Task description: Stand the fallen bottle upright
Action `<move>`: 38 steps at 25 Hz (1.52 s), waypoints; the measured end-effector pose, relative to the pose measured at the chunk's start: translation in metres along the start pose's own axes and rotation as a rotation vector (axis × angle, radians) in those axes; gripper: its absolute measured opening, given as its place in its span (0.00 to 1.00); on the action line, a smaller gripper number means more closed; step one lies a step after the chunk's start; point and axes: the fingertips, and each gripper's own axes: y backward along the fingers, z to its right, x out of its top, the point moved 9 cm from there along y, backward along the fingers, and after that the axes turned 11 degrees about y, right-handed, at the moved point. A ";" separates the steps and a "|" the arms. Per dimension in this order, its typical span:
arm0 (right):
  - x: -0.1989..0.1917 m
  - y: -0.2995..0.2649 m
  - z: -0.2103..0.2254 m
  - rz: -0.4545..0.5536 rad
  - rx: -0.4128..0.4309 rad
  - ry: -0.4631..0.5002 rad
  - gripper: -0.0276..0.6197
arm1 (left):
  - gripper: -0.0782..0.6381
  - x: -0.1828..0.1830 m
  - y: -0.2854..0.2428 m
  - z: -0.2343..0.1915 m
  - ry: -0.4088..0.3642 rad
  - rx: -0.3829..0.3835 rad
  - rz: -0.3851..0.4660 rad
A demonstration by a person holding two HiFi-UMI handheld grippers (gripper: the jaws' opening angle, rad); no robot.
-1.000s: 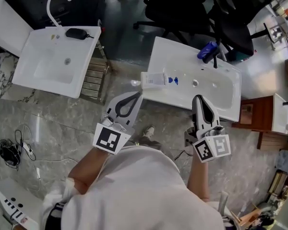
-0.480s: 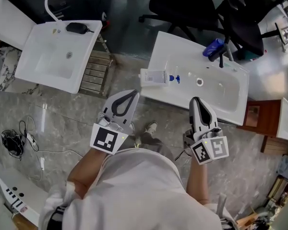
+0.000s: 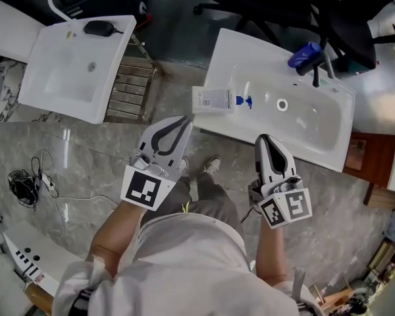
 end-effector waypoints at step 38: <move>-0.150 -0.062 0.051 -0.037 0.026 -0.180 0.11 | 0.49 -0.105 -0.149 -0.034 -0.158 -0.239 -0.367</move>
